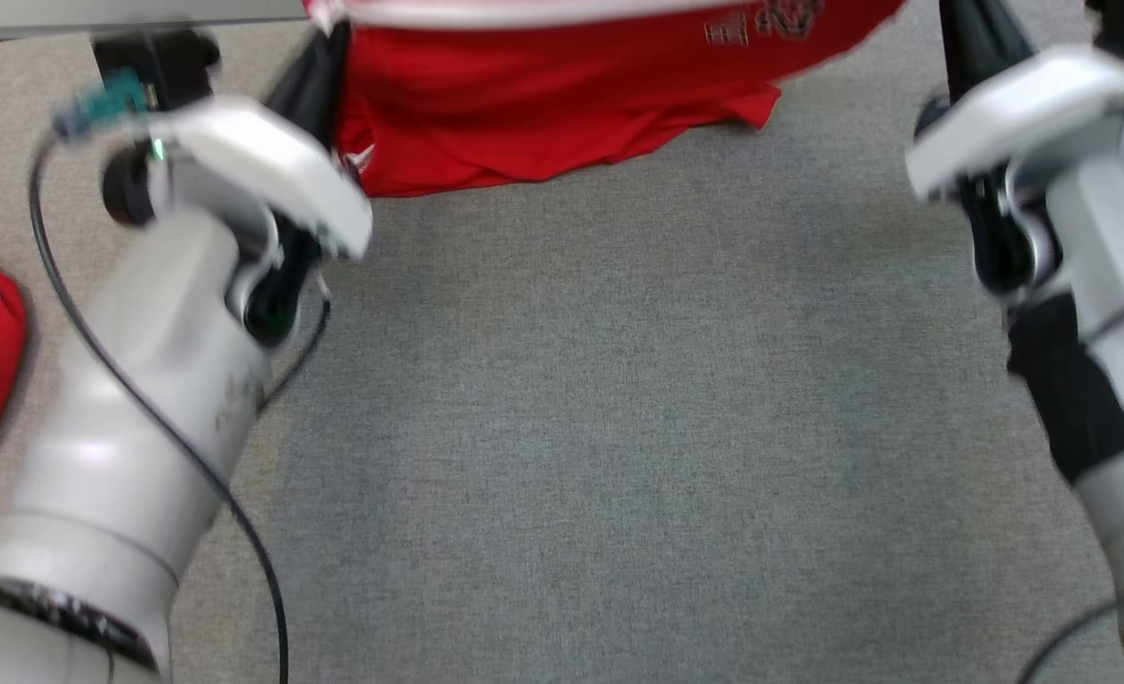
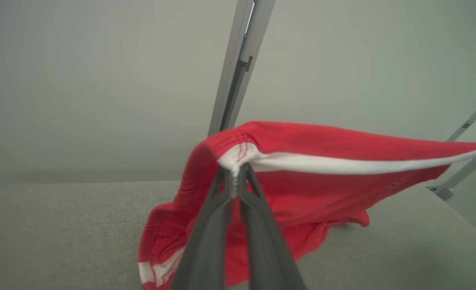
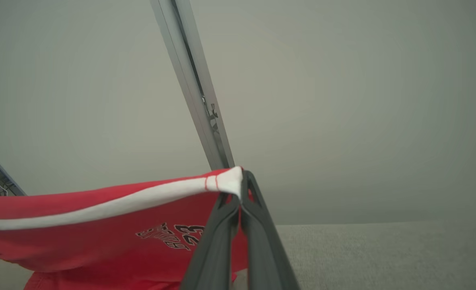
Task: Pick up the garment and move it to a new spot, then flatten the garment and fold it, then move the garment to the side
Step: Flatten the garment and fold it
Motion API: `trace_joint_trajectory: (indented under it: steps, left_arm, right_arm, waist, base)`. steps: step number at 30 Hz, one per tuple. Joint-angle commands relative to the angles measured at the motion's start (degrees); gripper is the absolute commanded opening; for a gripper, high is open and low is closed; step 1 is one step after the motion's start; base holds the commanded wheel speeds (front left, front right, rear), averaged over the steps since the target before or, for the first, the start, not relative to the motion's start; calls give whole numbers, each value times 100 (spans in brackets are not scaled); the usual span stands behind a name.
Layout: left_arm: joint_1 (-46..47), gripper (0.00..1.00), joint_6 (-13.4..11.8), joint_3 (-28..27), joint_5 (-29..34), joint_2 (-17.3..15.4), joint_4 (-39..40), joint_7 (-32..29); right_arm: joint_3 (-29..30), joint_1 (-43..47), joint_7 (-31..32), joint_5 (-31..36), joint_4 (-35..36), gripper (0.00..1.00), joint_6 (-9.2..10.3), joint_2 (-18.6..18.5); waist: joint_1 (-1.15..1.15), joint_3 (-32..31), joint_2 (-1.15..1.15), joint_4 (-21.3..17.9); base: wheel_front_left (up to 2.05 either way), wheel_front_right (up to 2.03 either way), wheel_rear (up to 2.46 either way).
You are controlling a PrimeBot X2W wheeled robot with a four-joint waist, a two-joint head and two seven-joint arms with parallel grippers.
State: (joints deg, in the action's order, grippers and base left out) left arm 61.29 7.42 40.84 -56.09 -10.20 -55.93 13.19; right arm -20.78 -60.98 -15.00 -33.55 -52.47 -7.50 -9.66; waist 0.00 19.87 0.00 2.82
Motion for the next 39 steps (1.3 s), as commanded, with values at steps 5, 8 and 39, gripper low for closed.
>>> trace_joint_trajectory:
  steps: [5,8,39]
  left_arm:
    - [-1080,0,0,46,-3,-189,607,170]
    - [-1747,0,-30,113,94,-380,1045,180]
    - [-6464,0,-2732,414,-751,-3596,7842,-1773]
  right_arm:
    - [-92,1632,-28,-562,1110,0,1,-324]
    - [-297,2565,-29,-726,1708,0,1,-434]
    - [1571,8052,2463,135,6206,0,1,-369]
  waist:
    - [0,-135,0,-16]
    - [0,-277,0,-80]
    - [0,-1571,0,-312]
  base:
    - [0,0,0]
    - [0,0,0]
    - [0,0,0]
